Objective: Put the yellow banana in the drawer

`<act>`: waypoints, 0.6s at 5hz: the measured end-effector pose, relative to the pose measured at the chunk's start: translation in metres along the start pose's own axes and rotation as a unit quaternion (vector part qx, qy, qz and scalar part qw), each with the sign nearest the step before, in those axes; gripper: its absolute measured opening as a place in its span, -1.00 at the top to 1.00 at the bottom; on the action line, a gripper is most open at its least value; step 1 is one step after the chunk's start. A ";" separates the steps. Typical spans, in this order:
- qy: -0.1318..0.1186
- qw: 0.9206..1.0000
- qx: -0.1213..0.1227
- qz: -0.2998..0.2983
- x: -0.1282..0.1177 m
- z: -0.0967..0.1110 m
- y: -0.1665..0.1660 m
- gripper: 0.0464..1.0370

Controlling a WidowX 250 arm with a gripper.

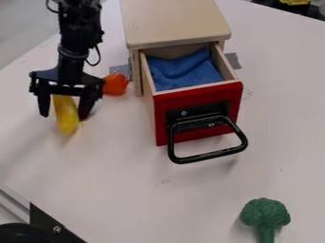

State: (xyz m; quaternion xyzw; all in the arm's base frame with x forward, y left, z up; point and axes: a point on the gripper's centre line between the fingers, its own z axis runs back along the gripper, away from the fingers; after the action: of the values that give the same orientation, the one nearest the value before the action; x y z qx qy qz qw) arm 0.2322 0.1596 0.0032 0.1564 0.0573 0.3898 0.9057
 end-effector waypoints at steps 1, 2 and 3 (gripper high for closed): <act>-0.003 1.000 0.002 -0.001 -0.004 -0.002 0.000 -0.85; -0.008 1.000 0.001 -0.004 -0.006 -0.002 -0.004 -0.30; -0.021 1.000 0.003 -0.017 -0.021 0.002 -0.006 -0.13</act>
State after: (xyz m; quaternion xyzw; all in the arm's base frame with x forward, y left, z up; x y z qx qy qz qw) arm 0.2220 0.1403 0.0029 0.1666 0.0418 0.3706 0.9128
